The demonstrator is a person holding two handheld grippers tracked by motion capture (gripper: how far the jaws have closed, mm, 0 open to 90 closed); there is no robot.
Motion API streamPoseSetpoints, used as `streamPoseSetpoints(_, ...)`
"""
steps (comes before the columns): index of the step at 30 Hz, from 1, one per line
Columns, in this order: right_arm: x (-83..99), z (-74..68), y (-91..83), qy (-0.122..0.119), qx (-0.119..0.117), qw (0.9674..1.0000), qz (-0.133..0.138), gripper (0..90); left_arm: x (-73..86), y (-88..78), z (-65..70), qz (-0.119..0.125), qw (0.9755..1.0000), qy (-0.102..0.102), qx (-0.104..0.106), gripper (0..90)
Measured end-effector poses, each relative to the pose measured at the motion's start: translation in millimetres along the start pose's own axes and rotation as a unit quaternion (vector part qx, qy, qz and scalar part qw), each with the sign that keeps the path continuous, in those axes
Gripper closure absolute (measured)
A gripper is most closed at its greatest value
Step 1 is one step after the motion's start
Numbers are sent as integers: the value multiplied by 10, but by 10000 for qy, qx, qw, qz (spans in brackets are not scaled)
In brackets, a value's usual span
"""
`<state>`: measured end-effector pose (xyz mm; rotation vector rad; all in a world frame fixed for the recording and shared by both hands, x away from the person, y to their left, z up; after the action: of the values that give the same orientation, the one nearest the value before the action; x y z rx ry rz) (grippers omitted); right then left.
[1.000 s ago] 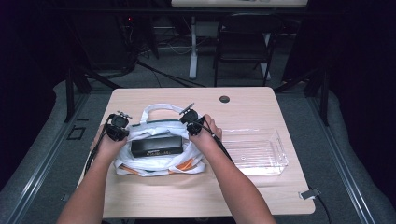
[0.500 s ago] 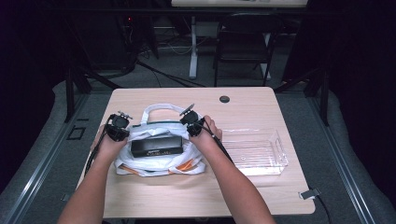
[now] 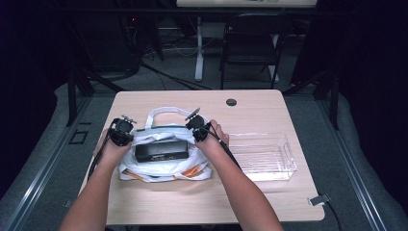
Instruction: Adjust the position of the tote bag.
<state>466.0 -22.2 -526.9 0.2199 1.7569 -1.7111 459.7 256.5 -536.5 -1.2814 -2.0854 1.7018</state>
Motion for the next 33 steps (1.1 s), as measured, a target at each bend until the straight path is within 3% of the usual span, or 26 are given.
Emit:
streamPoseSetpoints(3,-4,5,-26,-108,58,9999,-65,864,9,-6,-8,46,10000,-20,23,869)
streamPoseSetpoints(5,4,-7,-31,-55,16,9999,90,863,12,-9,-12,56,10000,0,6,866)
streamPoseSetpoints(10,-35,27,-110,-126,-62,9999,73,854,13,-16,-8,72,10000,8,-10,862)
streamPoseSetpoints(17,-65,64,-212,-11,-266,9990,351,783,13,-41,-9,76,10000,-8,2,860)
streamPoseSetpoints(23,-83,140,-325,154,-485,9979,399,740,9,-46,2,44,10000,54,-33,858)
streamPoseSetpoints(33,-28,156,-667,-11,-796,9947,652,723,4,-54,12,25,10000,55,-75,851)
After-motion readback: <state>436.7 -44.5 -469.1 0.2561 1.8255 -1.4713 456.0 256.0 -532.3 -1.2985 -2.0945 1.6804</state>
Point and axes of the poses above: each handheld gripper's, and its own axes: y roughly forward along the jaws, x roughly out of its underside, z roughly to its right, the point moved 1 cm from there along y, roughly forward along the jaws, and after that the axes turned 15 degrees about y, right-handed, at the moved point
